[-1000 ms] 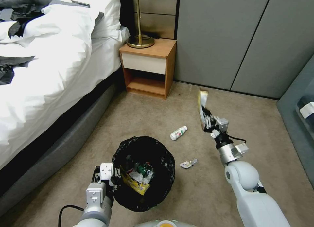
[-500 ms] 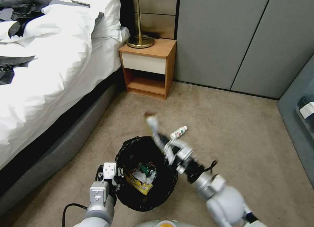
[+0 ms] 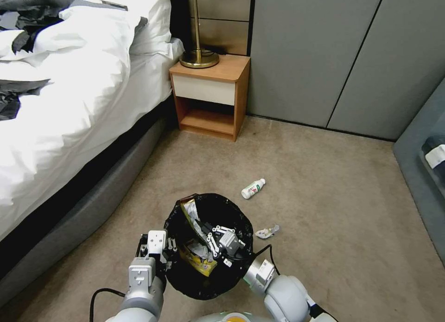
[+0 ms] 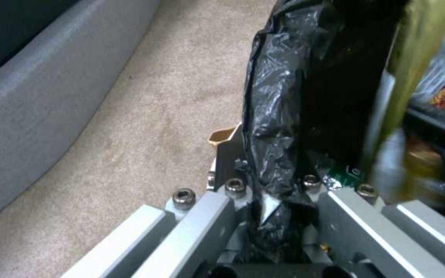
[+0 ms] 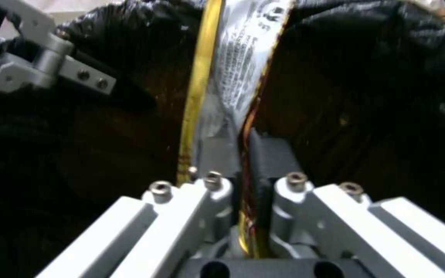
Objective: Pick up the trash bin, then pick up the garbage from the floor and place it into the trash bin.
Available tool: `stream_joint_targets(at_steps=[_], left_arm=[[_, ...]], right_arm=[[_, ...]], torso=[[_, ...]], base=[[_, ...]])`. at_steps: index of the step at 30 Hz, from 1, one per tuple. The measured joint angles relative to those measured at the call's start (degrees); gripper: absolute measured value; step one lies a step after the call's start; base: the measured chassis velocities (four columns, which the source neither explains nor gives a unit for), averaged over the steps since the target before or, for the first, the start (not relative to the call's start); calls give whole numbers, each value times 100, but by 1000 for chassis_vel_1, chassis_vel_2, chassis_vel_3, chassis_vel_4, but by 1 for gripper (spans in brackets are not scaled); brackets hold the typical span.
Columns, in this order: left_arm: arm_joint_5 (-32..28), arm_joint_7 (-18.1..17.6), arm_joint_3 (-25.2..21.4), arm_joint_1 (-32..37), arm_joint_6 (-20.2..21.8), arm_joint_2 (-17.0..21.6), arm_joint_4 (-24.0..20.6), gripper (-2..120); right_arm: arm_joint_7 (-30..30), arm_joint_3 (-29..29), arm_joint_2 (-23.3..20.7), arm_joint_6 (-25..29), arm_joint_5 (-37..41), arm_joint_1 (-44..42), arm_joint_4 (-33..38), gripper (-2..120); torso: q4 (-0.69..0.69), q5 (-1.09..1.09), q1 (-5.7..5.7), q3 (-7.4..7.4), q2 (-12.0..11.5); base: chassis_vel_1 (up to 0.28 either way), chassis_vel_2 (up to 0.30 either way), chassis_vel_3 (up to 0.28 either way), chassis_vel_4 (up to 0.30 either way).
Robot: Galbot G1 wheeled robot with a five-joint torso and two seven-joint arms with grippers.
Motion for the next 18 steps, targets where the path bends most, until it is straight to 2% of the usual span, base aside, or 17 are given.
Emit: stream_joint_targets(at_steps=[1, 2, 6, 7, 10, 11, 18], left_arm=[[0, 1, 2, 0, 0, 1, -1, 0], [0, 1, 2, 0, 0, 1, -1, 0], [-2, 2, 0, -11, 0, 26, -8, 0], [-2, 2, 0, -11, 0, 26, -8, 0], [-16, 3, -19, 5, 12, 65, -38, 0], [-16, 3, -19, 5, 12, 65, -38, 0], [-19, 7, -67, -51, 53, 102, -16, 0]], right_arm=[[1, 2, 5, 0, -8, -9, 0, 15], [1, 2, 5, 0, -8, -9, 0, 15], [8, 61, 8, -9, -33, -77, 91, 34], [8, 61, 8, -9, -33, -77, 91, 34], [24, 191, -78, -22, -66, -188, 319, 50], [24, 191, -78, -22, -66, -188, 319, 50], [129, 497, -510, -138, -24, -502, 1103, 78]], torso=[[0, 0, 0, 0, 0], [0, 0, 0, 0, 0], [0, 0, 0, 0, 0], [0, 0, 0, 0, 0], [0, 1, 0, 0, 0], [0, 1, 0, 0, 0], [0, 0, 0, 0, 0]], base=[[0, 0, 0, 0], [0, 0, 0, 0], [0, 0, 0, 0], [0, 0, 0, 0], [0, 0, 0, 0], [0, 0, 0, 0], [0, 0, 0, 0]])
